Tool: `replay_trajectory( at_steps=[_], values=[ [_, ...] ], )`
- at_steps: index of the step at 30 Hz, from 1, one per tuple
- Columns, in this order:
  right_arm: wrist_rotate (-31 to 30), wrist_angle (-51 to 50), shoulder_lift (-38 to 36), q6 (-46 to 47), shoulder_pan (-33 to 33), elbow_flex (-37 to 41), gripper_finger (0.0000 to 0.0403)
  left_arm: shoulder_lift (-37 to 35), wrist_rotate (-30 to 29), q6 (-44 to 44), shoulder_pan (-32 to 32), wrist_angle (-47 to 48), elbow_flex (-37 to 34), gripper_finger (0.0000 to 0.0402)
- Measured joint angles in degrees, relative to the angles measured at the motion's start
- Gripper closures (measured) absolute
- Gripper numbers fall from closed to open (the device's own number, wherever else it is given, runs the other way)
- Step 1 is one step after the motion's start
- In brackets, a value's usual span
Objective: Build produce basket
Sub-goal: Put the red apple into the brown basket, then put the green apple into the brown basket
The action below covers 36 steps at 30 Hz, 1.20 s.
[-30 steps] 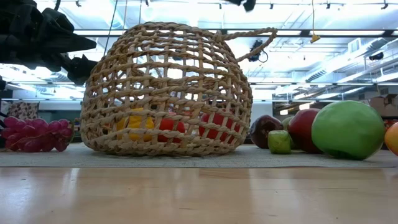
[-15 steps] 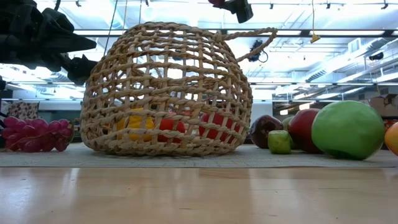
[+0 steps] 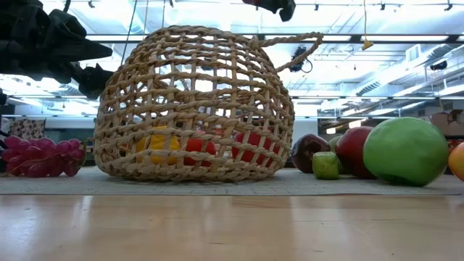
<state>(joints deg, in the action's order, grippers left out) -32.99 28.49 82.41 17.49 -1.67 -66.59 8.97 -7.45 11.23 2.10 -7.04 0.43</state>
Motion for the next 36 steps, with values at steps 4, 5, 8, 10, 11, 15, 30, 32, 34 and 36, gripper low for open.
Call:
replay_trajectory(
  at_steps=[4,5,8,10,11,15,30,32,34,36],
  values=[
    [5.73,-0.41,0.0,-8.7,0.0,0.0,0.0098,0.0,-0.02,0.02,-0.02,0.01,0.0,0.0015],
    [6.22,-0.5,0.02,-10.55,0.01,0.0,0.0098,0.0,-0.02,0.02,-0.01,0.0,0.0,0.0015],
    [6.46,-2.37,0.01,-16.05,0.02,0.0,0.0098,0.02,-0.02,0.02,-0.02,0.0,0.0,0.0015],
    [6.44,-4.52,0.02,-19.12,0.0,0.02,0.0098,0.0,-0.02,0.0,-0.01,-0.01,0.0,0.0015],
    [6.44,-5.6,0.02,-20.33,0.0,0.02,0.0098,0.0,-0.02,0.02,-0.01,0.0,0.0,0.0015],
    [5.61,-10.37,0.02,-25.55,0.02,0.02,0.0098,0.0,-0.02,0.02,-0.01,0.02,0.0,0.0015],
    [1.54,-9.61,0.04,-55.59,2.34,0.04,0.0085,0.01,-0.01,-0.01,0.01,0.01,0.0,0.0015],
    [3.09,-8.28,0.04,-60.68,2.28,0.04,0.0085,0.0,-0.02,0.02,0.0,0.0,0.0,0.0015],
    [5.04,-7.39,0.04,-63.96,1.85,0.04,0.0084,0.0,-0.02,0.02,0.01,-0.01,0.0,0.0015],
    [7.4,-6.26,0.04,-65.0,1.42,0.04,0.0084,0.02,-0.01,0.02,0.0,0.02,0.0,0.0015]
  ],
)
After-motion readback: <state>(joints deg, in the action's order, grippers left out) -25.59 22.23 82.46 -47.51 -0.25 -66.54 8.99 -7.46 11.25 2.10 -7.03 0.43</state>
